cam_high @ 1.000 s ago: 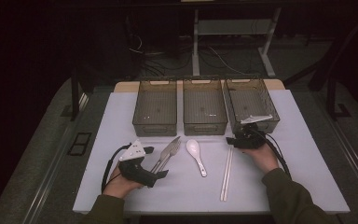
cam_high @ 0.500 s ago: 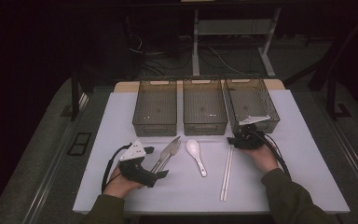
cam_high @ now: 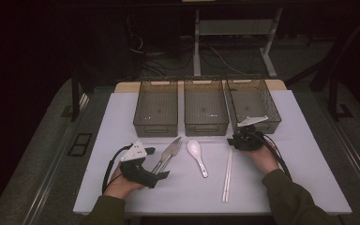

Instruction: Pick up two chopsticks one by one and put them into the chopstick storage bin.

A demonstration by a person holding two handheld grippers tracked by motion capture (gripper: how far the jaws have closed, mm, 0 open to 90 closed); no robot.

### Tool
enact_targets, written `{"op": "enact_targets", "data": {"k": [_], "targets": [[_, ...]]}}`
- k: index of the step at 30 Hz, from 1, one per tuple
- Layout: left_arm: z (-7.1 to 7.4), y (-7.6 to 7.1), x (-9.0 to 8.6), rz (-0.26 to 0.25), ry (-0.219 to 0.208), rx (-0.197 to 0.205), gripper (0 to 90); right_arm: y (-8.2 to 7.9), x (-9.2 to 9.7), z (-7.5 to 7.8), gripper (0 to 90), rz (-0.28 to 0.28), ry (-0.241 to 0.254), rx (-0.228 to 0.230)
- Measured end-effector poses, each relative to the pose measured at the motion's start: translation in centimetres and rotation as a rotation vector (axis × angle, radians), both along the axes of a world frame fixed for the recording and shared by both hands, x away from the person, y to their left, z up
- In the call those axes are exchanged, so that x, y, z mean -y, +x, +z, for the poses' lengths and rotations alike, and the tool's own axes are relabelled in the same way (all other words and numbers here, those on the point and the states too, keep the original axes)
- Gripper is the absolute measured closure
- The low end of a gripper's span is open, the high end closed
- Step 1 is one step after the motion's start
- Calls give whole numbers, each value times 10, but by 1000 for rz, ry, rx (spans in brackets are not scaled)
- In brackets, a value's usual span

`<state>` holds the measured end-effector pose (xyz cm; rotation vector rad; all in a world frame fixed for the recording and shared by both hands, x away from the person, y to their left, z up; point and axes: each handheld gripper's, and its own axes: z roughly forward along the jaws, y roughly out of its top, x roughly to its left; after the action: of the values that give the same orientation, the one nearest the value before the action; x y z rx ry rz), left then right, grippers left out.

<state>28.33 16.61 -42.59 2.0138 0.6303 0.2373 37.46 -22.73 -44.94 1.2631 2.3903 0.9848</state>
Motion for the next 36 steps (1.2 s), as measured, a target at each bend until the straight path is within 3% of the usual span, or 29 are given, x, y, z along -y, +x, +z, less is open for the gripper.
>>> {"op": "enact_targets", "data": {"k": [14, 36], "targets": [[0, 0, 0, 1, 2, 0, 0, 0, -14, 1, 699, 56, -6, 6], [1, -1, -1, -2, -2, 2, 0, -9, -24, 4, 704, 72, -63, 11]]}}
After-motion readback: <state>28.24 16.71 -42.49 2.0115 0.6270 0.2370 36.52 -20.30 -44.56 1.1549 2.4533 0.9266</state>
